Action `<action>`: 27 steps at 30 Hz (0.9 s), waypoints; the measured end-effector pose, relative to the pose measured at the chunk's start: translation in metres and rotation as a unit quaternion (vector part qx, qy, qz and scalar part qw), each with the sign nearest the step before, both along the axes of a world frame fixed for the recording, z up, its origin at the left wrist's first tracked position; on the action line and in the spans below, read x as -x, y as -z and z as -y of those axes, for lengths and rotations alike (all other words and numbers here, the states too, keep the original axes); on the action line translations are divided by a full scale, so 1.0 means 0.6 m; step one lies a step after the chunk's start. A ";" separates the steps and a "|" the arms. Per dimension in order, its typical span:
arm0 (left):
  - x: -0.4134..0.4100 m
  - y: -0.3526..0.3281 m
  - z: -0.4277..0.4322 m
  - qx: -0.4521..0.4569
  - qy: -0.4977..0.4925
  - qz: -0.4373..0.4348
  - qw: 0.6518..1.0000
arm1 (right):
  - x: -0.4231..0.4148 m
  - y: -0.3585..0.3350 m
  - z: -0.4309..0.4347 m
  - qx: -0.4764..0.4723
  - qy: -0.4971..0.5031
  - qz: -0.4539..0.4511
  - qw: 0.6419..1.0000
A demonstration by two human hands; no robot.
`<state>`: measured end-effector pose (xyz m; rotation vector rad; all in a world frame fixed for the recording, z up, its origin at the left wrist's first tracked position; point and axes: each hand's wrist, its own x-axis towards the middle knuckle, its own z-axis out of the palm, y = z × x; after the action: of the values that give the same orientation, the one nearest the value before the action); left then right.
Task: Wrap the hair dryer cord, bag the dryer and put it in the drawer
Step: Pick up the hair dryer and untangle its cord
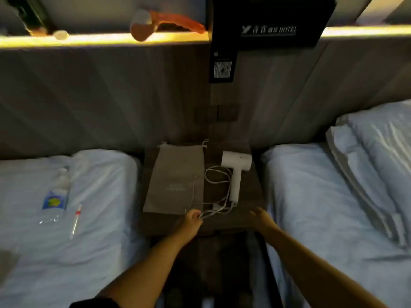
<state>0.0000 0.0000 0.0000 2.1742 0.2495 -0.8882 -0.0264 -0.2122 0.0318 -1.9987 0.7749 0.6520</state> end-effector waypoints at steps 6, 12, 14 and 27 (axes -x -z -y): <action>-0.108 0.118 0.061 -0.067 0.036 0.122 0.990 | -0.131 0.152 0.001 -0.023 0.046 0.023 0.998; -0.191 0.239 0.053 -0.200 0.056 0.174 0.963 | -0.195 0.265 -0.027 0.040 0.101 0.089 0.990; -0.197 0.261 0.048 -0.223 0.058 0.229 0.946 | -0.203 0.295 -0.035 0.106 0.087 0.112 0.984; -0.213 0.283 0.054 -0.212 0.103 0.359 0.903 | -0.219 0.346 0.000 0.245 0.007 0.227 0.943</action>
<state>0.1279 -0.0322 -0.1695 2.8099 -0.1769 -0.0769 0.1050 -0.2120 -0.1759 -2.4608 0.7075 -0.0400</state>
